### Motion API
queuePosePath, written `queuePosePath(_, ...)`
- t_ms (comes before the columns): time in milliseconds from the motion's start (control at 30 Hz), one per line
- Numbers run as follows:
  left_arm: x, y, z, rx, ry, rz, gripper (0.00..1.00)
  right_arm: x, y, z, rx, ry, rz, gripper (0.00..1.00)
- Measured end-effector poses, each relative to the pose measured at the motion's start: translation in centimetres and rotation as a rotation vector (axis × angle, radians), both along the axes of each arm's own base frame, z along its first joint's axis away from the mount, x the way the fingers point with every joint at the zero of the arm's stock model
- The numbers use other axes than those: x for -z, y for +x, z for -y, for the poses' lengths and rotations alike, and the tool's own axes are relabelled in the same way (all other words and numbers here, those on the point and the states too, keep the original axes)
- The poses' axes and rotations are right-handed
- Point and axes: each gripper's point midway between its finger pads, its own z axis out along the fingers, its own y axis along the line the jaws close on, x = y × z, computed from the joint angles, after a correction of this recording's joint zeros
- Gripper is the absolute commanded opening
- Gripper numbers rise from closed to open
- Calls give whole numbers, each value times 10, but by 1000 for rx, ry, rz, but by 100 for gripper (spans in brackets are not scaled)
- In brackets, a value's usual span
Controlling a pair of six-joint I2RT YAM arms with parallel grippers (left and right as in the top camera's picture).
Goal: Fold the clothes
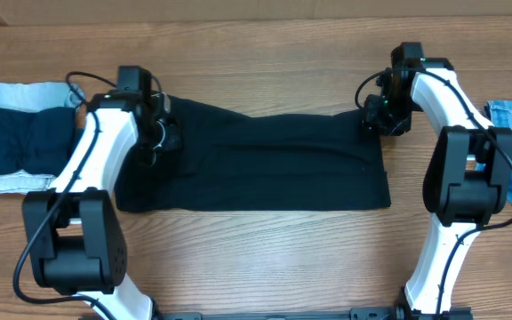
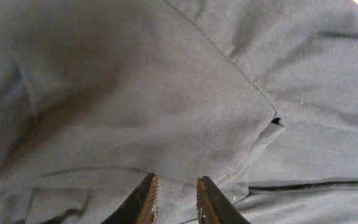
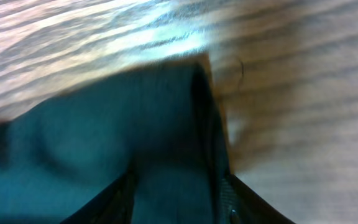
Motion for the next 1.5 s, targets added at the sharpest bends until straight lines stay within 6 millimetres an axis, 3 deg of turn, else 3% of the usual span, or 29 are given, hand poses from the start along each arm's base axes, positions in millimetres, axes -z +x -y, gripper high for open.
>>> queuePosePath(67,9,-1,3,31,24,-18,19,4,2,-2,2,11,3,30)
queuePosePath(133,25,-4,1,35,39,-62,17,3,8,-4,-1,23,26,7)
queuePosePath(167,35,-8,0,36,46,-92,16,3,11,-4,-2,25,42,4)
queuePosePath(300,60,-20,-2,38,54,-184,14,1,30,-5,-2,37,118,4)
queuePosePath(500,61,-21,-2,53,54,-189,15,-1,39,11,30,29,158,4)
queuePosePath(600,61,-20,-1,56,50,-185,15,0,39,24,50,4,157,9)
queuePosePath(633,61,-20,-1,56,48,-183,15,0,39,28,53,-9,158,18)
queuePosePath(700,61,-19,0,57,47,-183,15,0,43,35,59,-40,175,55)
queuePosePath(900,61,-19,-1,57,48,-181,13,-11,44,59,98,-89,166,60)
queuePosePath(1000,60,-15,0,80,44,-165,14,-36,43,49,91,-28,146,40)
queuePosePath(1067,55,-10,4,93,28,-150,17,-54,32,36,88,33,115,34)
queuePosePath(1200,4,43,16,137,-30,13,24,-72,5,6,63,142,26,15)
queuePosePath(1267,-13,66,19,146,-34,102,26,-68,6,-8,57,166,26,11)
queuePosePath(1333,-17,77,19,149,-34,154,26,-53,4,-22,55,182,23,6)
queuePosePath(1500,-3,96,21,154,-34,232,19,-9,0,-43,86,188,29,4)
